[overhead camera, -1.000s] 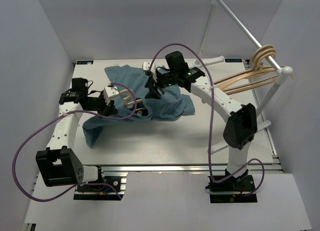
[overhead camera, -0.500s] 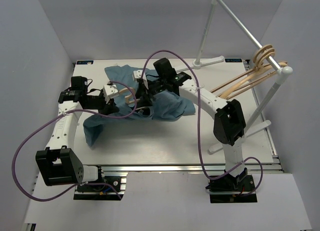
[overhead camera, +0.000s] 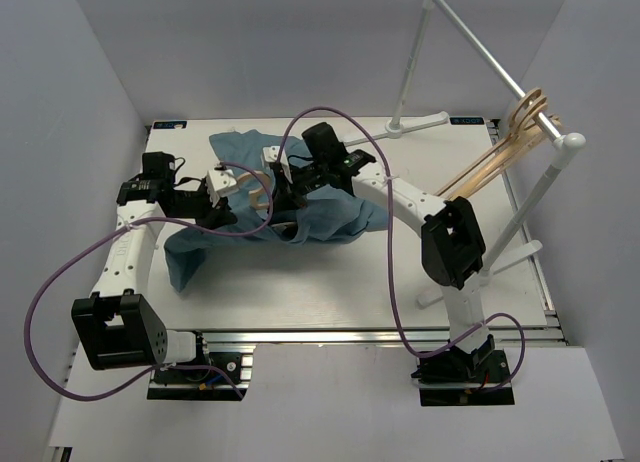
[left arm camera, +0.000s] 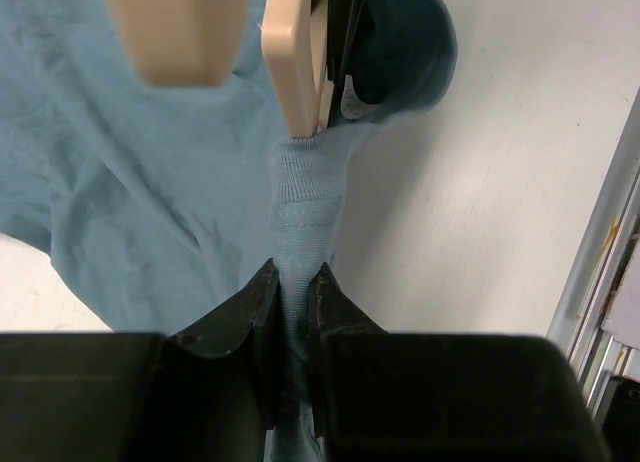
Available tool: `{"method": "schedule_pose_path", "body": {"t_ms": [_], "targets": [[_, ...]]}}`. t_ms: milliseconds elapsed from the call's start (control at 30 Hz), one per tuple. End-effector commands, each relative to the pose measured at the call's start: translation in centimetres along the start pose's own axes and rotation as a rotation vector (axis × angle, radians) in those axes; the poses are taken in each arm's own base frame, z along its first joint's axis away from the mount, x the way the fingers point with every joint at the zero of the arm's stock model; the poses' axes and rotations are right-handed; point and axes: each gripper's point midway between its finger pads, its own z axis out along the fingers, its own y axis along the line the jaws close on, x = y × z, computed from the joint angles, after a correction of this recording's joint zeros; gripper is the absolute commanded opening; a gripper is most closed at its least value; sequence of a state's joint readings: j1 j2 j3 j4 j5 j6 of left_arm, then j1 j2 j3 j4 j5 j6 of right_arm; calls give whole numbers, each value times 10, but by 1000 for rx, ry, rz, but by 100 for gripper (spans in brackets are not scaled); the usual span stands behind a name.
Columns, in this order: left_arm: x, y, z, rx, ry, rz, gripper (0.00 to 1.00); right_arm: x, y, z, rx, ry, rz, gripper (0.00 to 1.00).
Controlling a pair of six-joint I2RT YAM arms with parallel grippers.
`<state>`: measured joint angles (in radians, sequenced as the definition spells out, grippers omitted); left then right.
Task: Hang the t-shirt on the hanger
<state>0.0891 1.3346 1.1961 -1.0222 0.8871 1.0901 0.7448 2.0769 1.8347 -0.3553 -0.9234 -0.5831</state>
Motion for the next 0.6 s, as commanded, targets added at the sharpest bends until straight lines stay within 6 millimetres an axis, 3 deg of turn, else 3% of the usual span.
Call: {"method": "schedule_pose_path", "body": {"t_ms": [0, 133, 167, 267, 467, 500, 567], "targets": [[5, -10, -8, -11, 51, -38, 0, -18, -33, -43, 191, 14, -44, 0], [29, -12, -13, -62, 145, -70, 0, -11, -43, -82, 252, 2, 8, 0], [36, -8, -15, -93, 179, -83, 6, -13, -43, -91, 277, 6, 5, 0], [55, -3, -18, -125, 240, -130, 18, 8, -44, -113, 351, 72, 31, 0], [80, 10, -24, -146, 278, -220, 26, 10, -41, -142, 416, 56, 83, 0], [81, 11, -25, -152, 278, -224, 35, 12, -42, -143, 424, 59, 88, 0], [78, 14, -29, -157, 277, -225, 43, 11, -43, -144, 428, 60, 94, 0]]}}
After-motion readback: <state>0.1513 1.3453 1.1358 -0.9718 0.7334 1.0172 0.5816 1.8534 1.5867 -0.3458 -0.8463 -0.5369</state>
